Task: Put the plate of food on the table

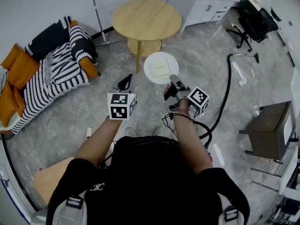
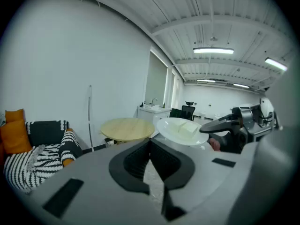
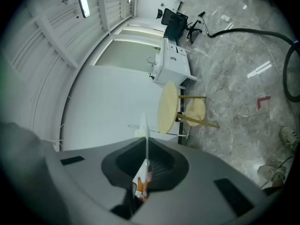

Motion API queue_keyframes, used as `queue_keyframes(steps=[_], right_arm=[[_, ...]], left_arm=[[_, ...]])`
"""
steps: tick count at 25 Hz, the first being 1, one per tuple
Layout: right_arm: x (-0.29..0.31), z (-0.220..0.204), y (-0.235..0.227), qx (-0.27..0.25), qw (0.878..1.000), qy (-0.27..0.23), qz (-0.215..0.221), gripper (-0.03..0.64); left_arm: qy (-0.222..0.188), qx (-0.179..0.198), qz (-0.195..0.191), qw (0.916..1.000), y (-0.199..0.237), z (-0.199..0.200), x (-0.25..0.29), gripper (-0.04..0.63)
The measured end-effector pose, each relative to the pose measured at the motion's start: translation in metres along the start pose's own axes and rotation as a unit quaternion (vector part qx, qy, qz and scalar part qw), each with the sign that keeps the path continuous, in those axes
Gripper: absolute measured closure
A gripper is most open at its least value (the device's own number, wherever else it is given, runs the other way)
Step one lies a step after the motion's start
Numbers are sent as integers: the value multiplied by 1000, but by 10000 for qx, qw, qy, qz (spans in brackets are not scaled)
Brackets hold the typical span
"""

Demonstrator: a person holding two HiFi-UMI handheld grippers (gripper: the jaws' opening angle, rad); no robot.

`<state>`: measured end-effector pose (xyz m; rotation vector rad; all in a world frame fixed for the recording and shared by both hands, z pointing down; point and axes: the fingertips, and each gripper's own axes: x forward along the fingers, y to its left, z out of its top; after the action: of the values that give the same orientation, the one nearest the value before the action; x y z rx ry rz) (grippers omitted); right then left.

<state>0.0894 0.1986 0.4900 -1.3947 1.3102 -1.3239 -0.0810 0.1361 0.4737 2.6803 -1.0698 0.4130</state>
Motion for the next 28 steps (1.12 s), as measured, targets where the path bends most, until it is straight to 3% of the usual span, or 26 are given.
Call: queue_keyframes(steps=[8, 28], right_arm=[[0, 1, -9, 43, 9998, -32, -200, 595], [8, -17, -16, 420, 9990, -118, -92, 595]], left_arm=[[100, -131, -94, 9998, -3, -6, 4, 586], [34, -277, 36, 9996, 29, -9, -2, 586]])
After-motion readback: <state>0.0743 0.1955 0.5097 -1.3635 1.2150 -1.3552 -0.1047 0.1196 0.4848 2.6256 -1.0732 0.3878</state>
